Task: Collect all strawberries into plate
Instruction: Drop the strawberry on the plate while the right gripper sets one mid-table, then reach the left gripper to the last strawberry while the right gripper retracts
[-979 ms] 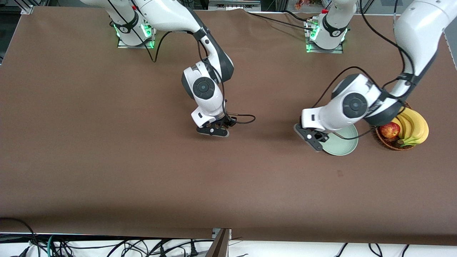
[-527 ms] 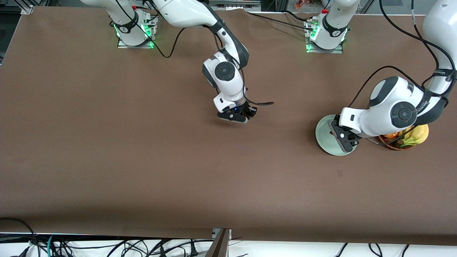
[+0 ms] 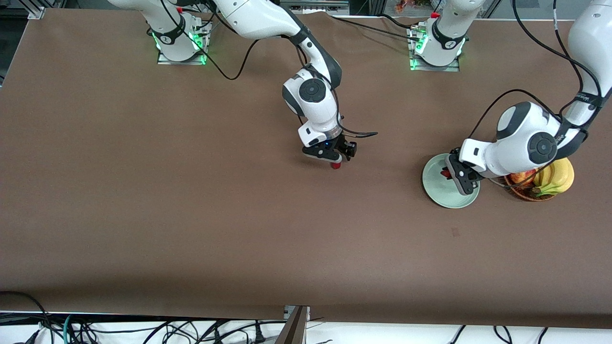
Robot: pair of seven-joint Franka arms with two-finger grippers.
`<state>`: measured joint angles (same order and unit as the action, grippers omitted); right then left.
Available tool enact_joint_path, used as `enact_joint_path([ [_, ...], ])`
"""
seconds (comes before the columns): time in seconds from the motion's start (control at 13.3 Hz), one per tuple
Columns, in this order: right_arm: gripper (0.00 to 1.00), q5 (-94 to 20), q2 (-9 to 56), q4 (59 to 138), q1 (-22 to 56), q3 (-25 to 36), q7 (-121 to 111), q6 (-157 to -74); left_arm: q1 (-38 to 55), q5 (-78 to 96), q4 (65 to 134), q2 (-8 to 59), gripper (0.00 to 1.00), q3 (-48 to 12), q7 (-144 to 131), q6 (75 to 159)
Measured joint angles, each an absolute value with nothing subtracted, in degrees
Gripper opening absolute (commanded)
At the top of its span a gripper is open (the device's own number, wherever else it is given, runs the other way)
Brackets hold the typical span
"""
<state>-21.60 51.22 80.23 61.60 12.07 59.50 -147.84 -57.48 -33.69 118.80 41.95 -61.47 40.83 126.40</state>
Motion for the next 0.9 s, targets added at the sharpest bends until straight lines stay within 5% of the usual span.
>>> enact_joint_path([
  [0.68, 1.0, -21.58, 39.51, 78.9, 60.47, 27.67, 47.48, -120.68, -61.63, -33.04, 117.08, 41.69, 1.0, -68.14, 40.24, 123.23],
  [0.9, 1.0, -21.59, 35.26, 79.35, 59.58, 30.93, 38.52, -111.9, -56.44, -29.79, 112.98, 41.72, 1.0, -70.54, 27.99, 121.48],
])
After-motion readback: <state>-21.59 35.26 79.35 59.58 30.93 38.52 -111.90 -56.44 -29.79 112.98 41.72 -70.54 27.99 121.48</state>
